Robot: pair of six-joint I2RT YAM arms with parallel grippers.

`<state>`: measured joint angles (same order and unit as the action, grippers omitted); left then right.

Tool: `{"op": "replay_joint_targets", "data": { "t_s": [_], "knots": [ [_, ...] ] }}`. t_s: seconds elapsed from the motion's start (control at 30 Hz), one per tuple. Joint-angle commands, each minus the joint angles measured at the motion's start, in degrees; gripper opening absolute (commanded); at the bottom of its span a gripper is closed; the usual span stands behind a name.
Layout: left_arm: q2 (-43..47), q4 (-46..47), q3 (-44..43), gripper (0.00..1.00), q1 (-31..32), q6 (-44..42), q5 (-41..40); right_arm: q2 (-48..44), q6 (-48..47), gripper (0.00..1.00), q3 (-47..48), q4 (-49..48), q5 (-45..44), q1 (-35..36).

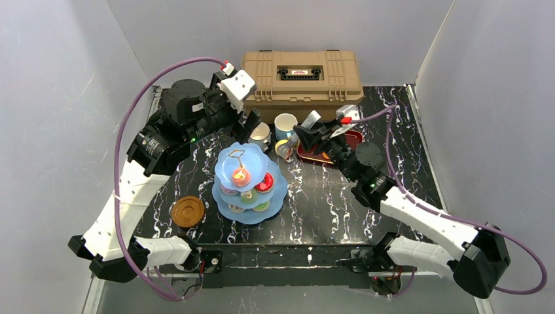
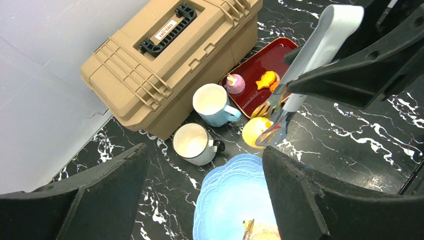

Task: Serve the afternoon tea
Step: Place the desert on the desert table.

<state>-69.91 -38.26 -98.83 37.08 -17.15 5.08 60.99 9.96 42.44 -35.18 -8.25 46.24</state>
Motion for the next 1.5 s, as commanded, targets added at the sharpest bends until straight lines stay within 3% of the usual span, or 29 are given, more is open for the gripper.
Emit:
{"op": "replay_joint_targets", "data": {
  "t_s": [0.0,0.37,0.7,1.47],
  "knots": [
    [0.48,-0.81,-1.32,0.81,-0.47,0.00,0.94,-4.31,-1.79,0.01,-1.80,0.77,-4.01,-0.27],
    [0.12,-1.42,-2.34,0.81,-0.43,0.14,1.25,-5.86,2.63,0.01,-9.21,2.32,-2.03,-0.29],
    [-0.29,-1.63,-2.98,0.81,-0.43,0.18,1.43,-1.78,7.42,0.01,-12.85,-5.45,2.97,-0.19],
    [-1.11,-1.47,-3.39,0.81,-0.43,0.10,1.42,8.43,8.60,0.01,-14.39,-17.76,3.95,1.49]
  ]
}}
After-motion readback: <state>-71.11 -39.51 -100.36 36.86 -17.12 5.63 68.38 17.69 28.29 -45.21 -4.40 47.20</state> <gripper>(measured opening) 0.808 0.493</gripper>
